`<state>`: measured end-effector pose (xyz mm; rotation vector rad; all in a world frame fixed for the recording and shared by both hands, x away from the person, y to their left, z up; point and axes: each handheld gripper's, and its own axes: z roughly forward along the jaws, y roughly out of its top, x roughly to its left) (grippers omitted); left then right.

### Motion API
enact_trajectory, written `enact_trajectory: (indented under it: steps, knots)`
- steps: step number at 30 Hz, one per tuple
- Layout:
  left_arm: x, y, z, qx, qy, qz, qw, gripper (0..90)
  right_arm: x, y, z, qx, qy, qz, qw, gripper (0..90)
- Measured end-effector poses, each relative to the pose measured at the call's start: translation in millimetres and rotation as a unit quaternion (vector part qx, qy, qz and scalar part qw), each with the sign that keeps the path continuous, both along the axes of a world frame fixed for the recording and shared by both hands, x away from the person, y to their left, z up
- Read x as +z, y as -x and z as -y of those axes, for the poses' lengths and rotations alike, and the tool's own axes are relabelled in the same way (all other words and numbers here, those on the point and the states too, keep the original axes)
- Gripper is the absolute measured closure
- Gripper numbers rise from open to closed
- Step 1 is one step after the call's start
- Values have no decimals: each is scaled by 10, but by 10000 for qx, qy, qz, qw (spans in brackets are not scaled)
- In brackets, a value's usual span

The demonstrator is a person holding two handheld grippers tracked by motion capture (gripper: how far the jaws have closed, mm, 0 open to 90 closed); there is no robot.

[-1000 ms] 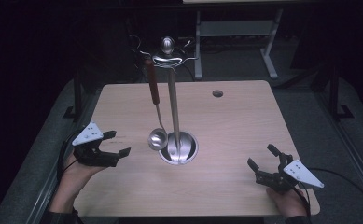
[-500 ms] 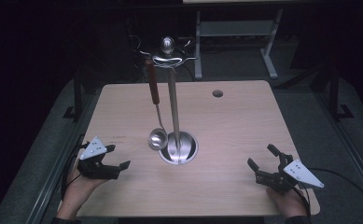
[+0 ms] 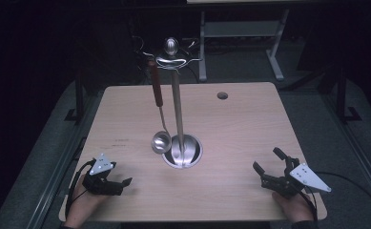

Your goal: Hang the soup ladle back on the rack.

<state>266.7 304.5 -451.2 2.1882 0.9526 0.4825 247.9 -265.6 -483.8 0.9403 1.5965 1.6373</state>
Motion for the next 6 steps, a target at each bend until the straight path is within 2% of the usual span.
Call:
enact_trajectory:
  steps: [5, 6]
  knots:
    - [-58, -23, -7, 15, -26, -40, 10000, 125, 0, 0, 0, 0, -1, -2, 10000, 79]
    - [-70, -34, -20, -37, -133, -53, 9999, 125, 0, 0, 0, 0, -1, -2, 10000, 79]
